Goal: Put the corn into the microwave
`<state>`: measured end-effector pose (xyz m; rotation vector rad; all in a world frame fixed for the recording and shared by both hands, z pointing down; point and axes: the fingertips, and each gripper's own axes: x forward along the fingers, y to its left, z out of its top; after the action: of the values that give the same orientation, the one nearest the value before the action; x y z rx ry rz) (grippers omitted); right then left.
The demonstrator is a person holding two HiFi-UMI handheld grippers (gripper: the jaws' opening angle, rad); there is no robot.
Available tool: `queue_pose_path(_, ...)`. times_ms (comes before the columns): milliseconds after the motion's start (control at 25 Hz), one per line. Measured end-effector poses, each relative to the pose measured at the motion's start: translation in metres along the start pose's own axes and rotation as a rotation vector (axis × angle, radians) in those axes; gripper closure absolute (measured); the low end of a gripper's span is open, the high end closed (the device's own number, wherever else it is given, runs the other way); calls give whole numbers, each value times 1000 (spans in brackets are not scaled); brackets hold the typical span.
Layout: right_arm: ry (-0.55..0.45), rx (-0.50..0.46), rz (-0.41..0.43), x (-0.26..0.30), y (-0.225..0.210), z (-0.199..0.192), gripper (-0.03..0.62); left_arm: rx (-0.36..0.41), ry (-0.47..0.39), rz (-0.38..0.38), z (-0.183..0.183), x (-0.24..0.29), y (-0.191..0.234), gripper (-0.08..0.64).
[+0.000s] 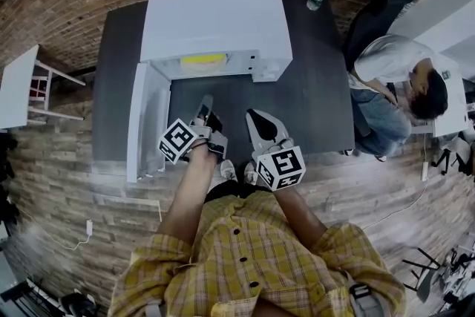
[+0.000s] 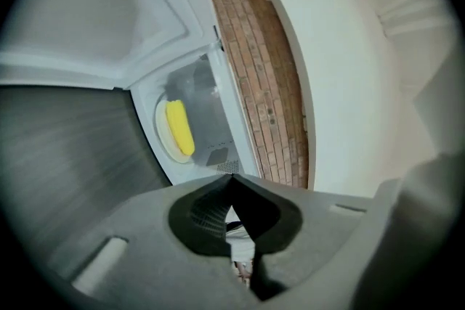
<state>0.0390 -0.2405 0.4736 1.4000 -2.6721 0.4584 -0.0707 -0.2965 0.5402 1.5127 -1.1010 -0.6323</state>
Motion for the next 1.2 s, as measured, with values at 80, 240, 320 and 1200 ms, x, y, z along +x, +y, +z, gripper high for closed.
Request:
queue_pose_path(80, -6, 15, -2, -4, 0, 0, 588, 97, 6, -7, -4, -8, -8, 560)
queue_pose_path(240, -17, 29, -6, -9, 1, 3, 588, 256, 22, -14, -13, -21, -24, 560)
queue_pose_path(320, -20, 27, -4, -11, 2, 4, 588, 333, 31, -25, -19, -27, -32, 560)
queue_pose_path(1200, -58, -2, 19, -22, 16, 18, 589, 960, -26, -9, -36, -71, -88, 560)
